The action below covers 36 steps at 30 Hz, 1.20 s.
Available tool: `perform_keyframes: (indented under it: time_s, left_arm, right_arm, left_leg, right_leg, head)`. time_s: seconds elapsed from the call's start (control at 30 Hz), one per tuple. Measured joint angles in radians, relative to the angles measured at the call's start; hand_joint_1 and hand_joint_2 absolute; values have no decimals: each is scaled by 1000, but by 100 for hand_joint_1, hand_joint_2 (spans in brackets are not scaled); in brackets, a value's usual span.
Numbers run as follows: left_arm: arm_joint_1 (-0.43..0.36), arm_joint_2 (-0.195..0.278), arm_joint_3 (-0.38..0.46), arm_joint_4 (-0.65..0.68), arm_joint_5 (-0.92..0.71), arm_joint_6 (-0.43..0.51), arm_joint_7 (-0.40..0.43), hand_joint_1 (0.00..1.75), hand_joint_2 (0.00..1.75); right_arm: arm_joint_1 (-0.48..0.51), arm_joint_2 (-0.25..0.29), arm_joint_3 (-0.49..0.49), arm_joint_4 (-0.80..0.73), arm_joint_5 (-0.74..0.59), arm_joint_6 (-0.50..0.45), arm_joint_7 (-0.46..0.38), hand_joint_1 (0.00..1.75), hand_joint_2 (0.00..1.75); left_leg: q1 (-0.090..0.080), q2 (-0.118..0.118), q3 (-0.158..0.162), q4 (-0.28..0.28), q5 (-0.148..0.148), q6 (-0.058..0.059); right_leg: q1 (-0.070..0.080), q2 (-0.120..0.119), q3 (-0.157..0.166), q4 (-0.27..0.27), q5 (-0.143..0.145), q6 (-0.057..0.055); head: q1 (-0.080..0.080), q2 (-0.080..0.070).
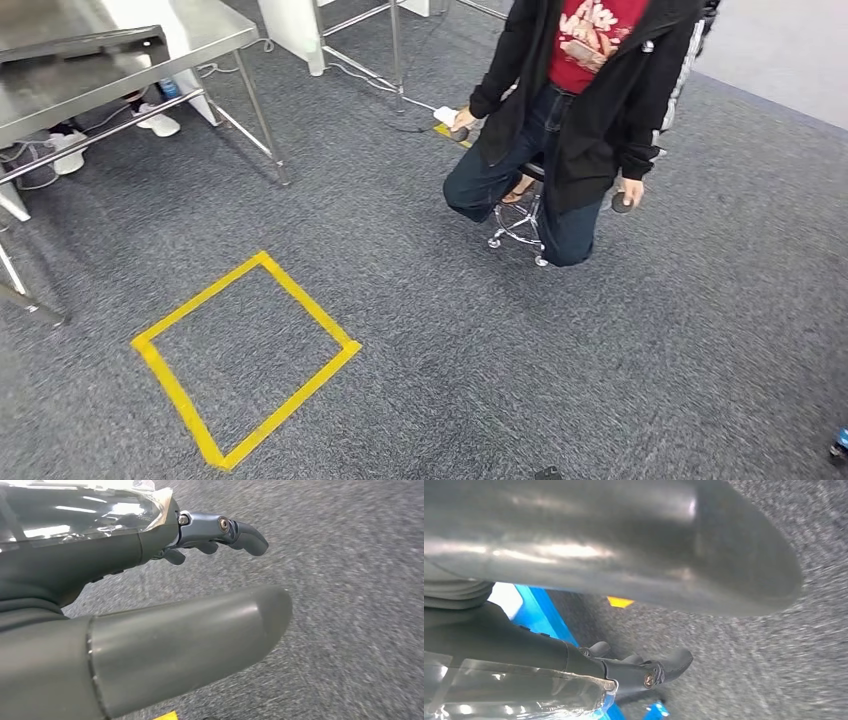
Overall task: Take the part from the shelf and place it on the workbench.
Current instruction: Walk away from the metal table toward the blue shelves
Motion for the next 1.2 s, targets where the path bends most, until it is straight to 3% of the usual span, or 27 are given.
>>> perform_keyframes:
  time_s: [0.07, 0.13, 0.2, 0.23, 0.27, 0.33, 0.4, 0.43, 0.47, 0.5, 0.57, 0.63, 0.7, 0.73, 0.8, 0.87, 0.9, 0.93, 0.97, 1.0, 1.03, 1.07, 1.1, 1.17, 1.2]
  left_arm:
    - [0, 1, 0, 0, -2, 0, 0, 0, 0]
    - [1, 1, 0, 1, -6, 0, 0, 0, 0]
    - [0, 1, 0, 2, -8, 0, 0, 0, 0]
    - [-1, 0, 0, 2, -8, 1, 0, 0, 0]
    - [-2, 0, 1, 2, -7, 1, 0, 0, 0]
    - [-2, 0, 2, 2, -8, 2, 0, 0, 0]
    - [0, 0, 3, 2, -7, 3, 1, 0, 0]
    - [0, 0, 3, 2, -7, 3, 1, 0, 0]
    - [0, 0, 4, 2, -6, 4, 2, 0, 0]
    - [-1, -1, 4, 2, -6, 4, 2, 0, 0]
    - [-2, -2, 4, 2, -5, 7, 3, 0, 0]
    - [-3, -3, 5, 2, -5, 10, 3, 0, 0]
    - [-5, -5, 6, 2, -4, 12, 4, 0, 0]
    - [-7, -5, 6, 2, -4, 12, 4, 0, 0]
    - [-7, -6, 6, 2, -3, 14, 5, 0, 0]
    - [-3, -5, 6, 2, -3, 15, 6, 0, 0]
    - [-1, -5, 6, 2, -2, 15, 6, 0, 0]
    - [0, -5, 7, 2, -2, 15, 7, 0, 0]
    - [1, -5, 7, 2, -2, 15, 7, 0, 0]
    - [2, -5, 8, 2, -1, 15, 7, 0, 0]
    - [2, -4, 8, 2, -1, 15, 8, 0, 0]
    - [2, -4, 8, 2, -1, 15, 8, 0, 0]
    - [2, -4, 9, 2, -1, 15, 8, 0, 0]
    - [2, -4, 10, 3, -1, 15, 8, 0, 0]
    - [2, -4, 10, 3, -1, 15, 8, 0, 0]
  right_arm:
    - [-3, 0, -1, 0, -1, 0, 1, 0, 0]
    - [-6, 0, -2, 0, -4, 0, 0, 0, 0]
    - [-2, 0, -4, 0, -7, 0, -3, 0, 0]
    - [1, 0, -5, 0, -8, 0, -4, 0, 0]
    - [2, 0, -5, 0, -9, 0, -4, 0, 0]
    - [0, 1, -5, 0, -9, 0, -5, 0, 0]
    - [-3, 1, -6, 0, -7, 2, -6, 0, 0]
    - [-1, 1, -6, 0, -7, 3, -5, 0, 0]
    - [1, 0, -6, 0, -6, 4, -5, 0, 0]
    - [2, 0, -6, 0, -6, 6, -4, 0, 0]
    - [1, 0, -6, 0, -4, 8, -3, 0, 0]
    - [-3, 0, -6, 0, -1, 9, -1, 0, 0]
    - [-2, -1, -7, 0, -1, 10, 0, 0, 0]
    - [0, 0, -8, 0, -2, 11, 0, 0, 0]
    - [2, 0, -8, 0, -4, 11, 0, 0, 0]
    - [1, 0, -8, 0, -4, 12, 1, 0, 0]
    - [1, 1, -8, 0, -4, 12, 1, 0, 0]
    - [2, 1, -8, 0, -4, 12, 1, 0, 0]
    - [3, 1, -8, 0, -4, 12, 1, 0, 0]
    - [4, 1, -8, 0, -4, 12, 1, 0, 0]
    - [4, 2, -8, 0, -4, 12, 1, 0, 0]
    - [3, 2, -8, 0, -4, 12, 1, 0, 0]
    - [1, 2, -8, 0, -4, 12, 1, 0, 0]
    - [-1, 3, -8, 0, -4, 12, 1, 0, 0]
    - [0, 3, -8, 0, -4, 12, 2, 0, 0]
  left_leg:
    - [9, -48, 57, -126, 58, 0]
    - [10, -82, 79, -182, 68, 3]
    - [4, -63, 78, -188, 68, 14]
    - [3, -50, 78, -191, 71, 23]
    - [3, -36, 79, -196, 75, 31]
    - [0, -3, 78, -200, 78, 44]
    - [-6, 31, 75, -199, 78, 48]
    - [-8, 46, 75, -199, 78, 48]
    - [-9, 60, 75, -199, 77, 48]
    - [-9, 73, 75, -198, 77, 47]
    - [-12, 95, 79, -198, 75, 43]
    - [-17, 113, 84, -198, 72, 33]
    - [-17, 129, 91, -200, 71, 22]
    - [-15, 125, 92, -198, 67, 15]
    - [-10, 81, 77, -157, 32, 5]
    - [-7, 26, 24, -37, -38, -1]
    - [-6, 14, -6, 28, -66, -2]
    - [-6, 9, -27, 69, -75, -3]
    - [-4, 7, -30, 73, -63, -4]
    - [-2, 3, -16, 40, -33, -4]
    - [1, -8, 11, -20, 6, -4]
    - [5, -34, 40, -84, 36, -3]
    - [8, -56, 62, -135, 55, -1]
    - [5, -80, 77, -175, 58, 5]
    - [1, -68, 77, -178, 59, 12]
  right_leg:
    - [1, 28, -6, 10, -2, 5]
    - [5, 53, -23, 17, 0, 20]
    - [4, 74, -40, 19, 5, 37]
    - [3, 64, -47, 26, 3, 42]
    - [4, 40, -61, 48, -9, 43]
    - [6, -23, -115, 154, -58, 37]
    - [7, -47, -174, 280, -106, 35]
    - [7, -51, -181, 303, -110, 39]
    - [7, -54, -167, 287, -100, 45]
    - [7, -61, -135, 233, -79, 52]
    - [10, -100, -54, 90, -34, 57]
    - [17, -126, -19, 20, -15, 45]
    - [21, -110, -24, 16, -11, 29]
    - [15, -100, -22, 14, -8, 22]
    - [4, -80, -18, 8, 1, 6]
    - [2, -59, -20, 8, 7, -5]
    - [4, -46, -22, 9, 9, -7]
    - [5, -33, -23, 9, 9, -8]
    - [6, -19, -23, 11, 10, -7]
    - [6, -5, -23, 13, 10, -7]
    - [5, 10, -23, 16, 10, -6]
    - [7, 23, -25, 21, 8, -4]
    - [9, 36, -30, 26, 7, 0]
    - [10, 58, -45, 32, 9, 14]
    - [9, 70, -54, 31, 13, 24]
  head:
    - [0, 0]
    - [0, 0]
    - [1, 0]
    - [1, 0]
    - [4, 0]
    - [9, 0]
    - [11, 0]
    - [11, 0]
    - [11, 0]
    - [12, 0]
    - [12, 0]
    - [10, 0]
    - [9, 0]
    - [8, 0]
    - [6, 0]
    - [4, 0]
    - [4, 0]
    - [4, 0]
    - [4, 0]
    - [4, 0]
    - [4, 0]
    - [4, 0]
    - [4, 0]
    - [4, 0]
    - [4, 0]
